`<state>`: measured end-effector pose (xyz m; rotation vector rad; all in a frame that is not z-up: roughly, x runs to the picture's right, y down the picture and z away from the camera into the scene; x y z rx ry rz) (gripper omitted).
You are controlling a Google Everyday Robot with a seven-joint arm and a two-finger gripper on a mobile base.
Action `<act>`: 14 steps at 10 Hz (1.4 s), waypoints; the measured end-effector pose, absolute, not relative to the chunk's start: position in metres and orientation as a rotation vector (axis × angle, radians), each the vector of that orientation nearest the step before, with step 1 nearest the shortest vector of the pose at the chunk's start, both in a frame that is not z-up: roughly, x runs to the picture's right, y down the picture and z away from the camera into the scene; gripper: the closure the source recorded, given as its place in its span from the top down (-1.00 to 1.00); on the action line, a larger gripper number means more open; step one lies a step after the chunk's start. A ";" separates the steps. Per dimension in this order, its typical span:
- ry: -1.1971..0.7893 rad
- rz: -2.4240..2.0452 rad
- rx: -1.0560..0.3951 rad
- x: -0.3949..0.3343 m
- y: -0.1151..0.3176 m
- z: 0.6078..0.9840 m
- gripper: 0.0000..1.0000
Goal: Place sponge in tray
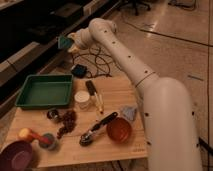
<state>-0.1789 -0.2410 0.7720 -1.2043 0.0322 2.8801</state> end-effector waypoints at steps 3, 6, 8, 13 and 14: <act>0.031 2.882 -1.203 -0.179 -0.241 0.772 -0.63; 0.031 2.883 -1.204 -0.222 -0.241 0.772 -0.63; 0.033 2.877 -1.207 -0.264 -0.235 0.766 -0.63; 0.033 2.877 -1.206 -0.295 -0.201 0.737 -0.63; 0.033 2.880 -1.204 -0.294 -0.182 0.722 -0.63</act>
